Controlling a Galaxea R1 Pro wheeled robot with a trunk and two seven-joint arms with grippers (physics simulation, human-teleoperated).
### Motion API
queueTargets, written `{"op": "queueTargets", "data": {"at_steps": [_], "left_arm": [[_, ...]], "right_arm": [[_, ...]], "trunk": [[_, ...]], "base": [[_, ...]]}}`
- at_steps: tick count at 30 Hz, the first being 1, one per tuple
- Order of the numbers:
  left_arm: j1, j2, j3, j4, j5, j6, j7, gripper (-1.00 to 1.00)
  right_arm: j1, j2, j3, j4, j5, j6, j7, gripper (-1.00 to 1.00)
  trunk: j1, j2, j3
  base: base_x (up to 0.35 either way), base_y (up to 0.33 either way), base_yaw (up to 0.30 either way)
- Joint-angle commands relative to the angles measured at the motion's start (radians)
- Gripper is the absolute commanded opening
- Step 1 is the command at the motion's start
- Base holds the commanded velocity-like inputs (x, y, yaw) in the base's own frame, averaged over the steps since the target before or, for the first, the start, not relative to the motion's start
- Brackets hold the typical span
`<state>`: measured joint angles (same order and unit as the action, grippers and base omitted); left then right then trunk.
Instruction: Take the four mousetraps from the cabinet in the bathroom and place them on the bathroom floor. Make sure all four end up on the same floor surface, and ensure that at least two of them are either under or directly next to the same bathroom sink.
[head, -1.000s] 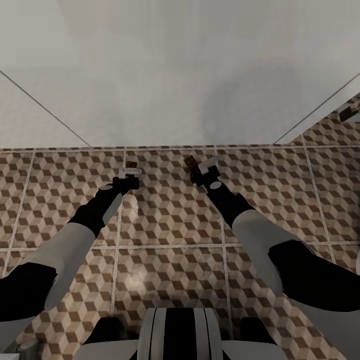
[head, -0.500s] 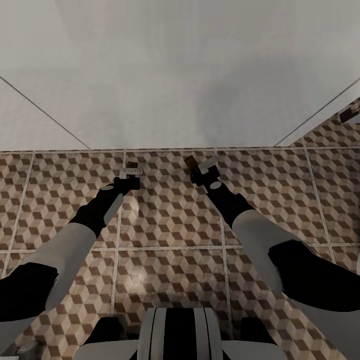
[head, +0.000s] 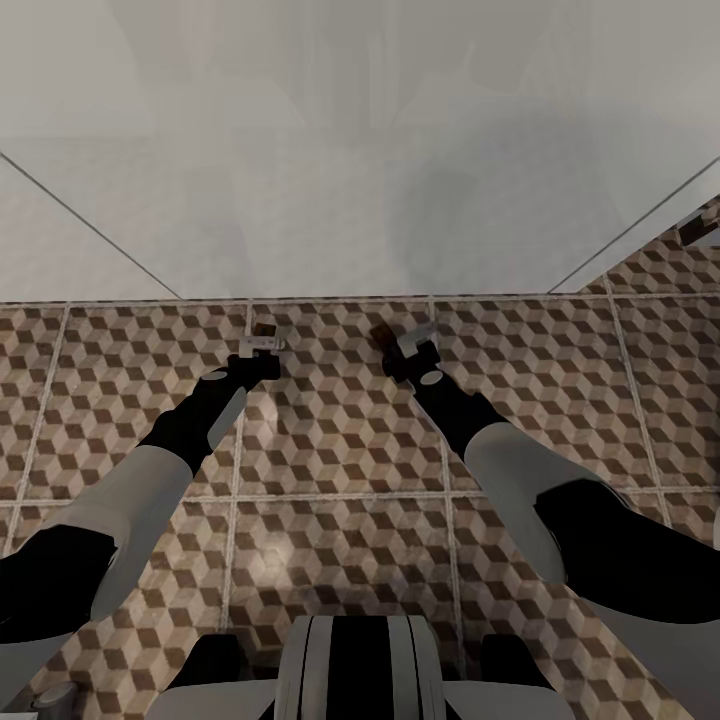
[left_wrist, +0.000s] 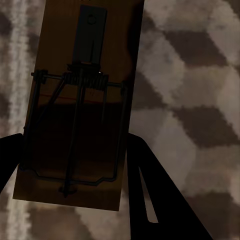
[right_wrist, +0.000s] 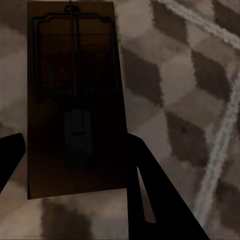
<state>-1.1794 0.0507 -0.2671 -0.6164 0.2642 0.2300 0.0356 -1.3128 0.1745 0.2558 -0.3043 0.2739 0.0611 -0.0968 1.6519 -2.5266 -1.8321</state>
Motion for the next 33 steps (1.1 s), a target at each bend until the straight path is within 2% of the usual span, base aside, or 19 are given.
{"op": "queueTargets", "data": {"at_steps": [1, 5, 6, 18, 33], "left_arm": [[0.000, 0.001, -0.006, -0.002, 0.004, 0.005, 0.004, -1.00], [0.000, 0.001, -0.006, -0.002, 0.005, 0.005, 0.004, -1.00], [0.000, 0.001, -0.006, -0.002, 0.004, 0.005, 0.004, -1.00], [0.000, 0.001, -0.006, -0.003, 0.004, 0.005, 0.004, -1.00], [0.000, 0.001, -0.006, -0.002, 0.005, 0.005, 0.004, -1.00]], "right_arm": [[0.000, 0.000, 0.005, 0.000, 0.008, 0.006, -0.006, -1.00], [0.000, 0.000, 0.005, 0.002, 0.008, 0.005, -0.005, -1.00], [0.000, 0.000, 0.005, 0.002, 0.008, 0.005, -0.005, 1.00], [0.000, 0.000, 0.005, 0.002, 0.008, -0.028, -0.006, 1.00], [0.000, 0.000, 0.005, 0.002, 0.008, -0.031, -0.006, 1.00]], "trunk": [[0.000, 0.000, 0.000], [0.000, 0.000, 0.000], [0.000, 0.000, 0.000], [0.000, 0.000, 0.000], [0.000, 0.000, 0.000]], "base": [[0.000, 0.000, 0.000], [0.000, 0.000, 0.000], [0.000, 0.000, 0.000], [0.000, 0.000, 0.000], [0.000, 0.000, 0.000]]}}
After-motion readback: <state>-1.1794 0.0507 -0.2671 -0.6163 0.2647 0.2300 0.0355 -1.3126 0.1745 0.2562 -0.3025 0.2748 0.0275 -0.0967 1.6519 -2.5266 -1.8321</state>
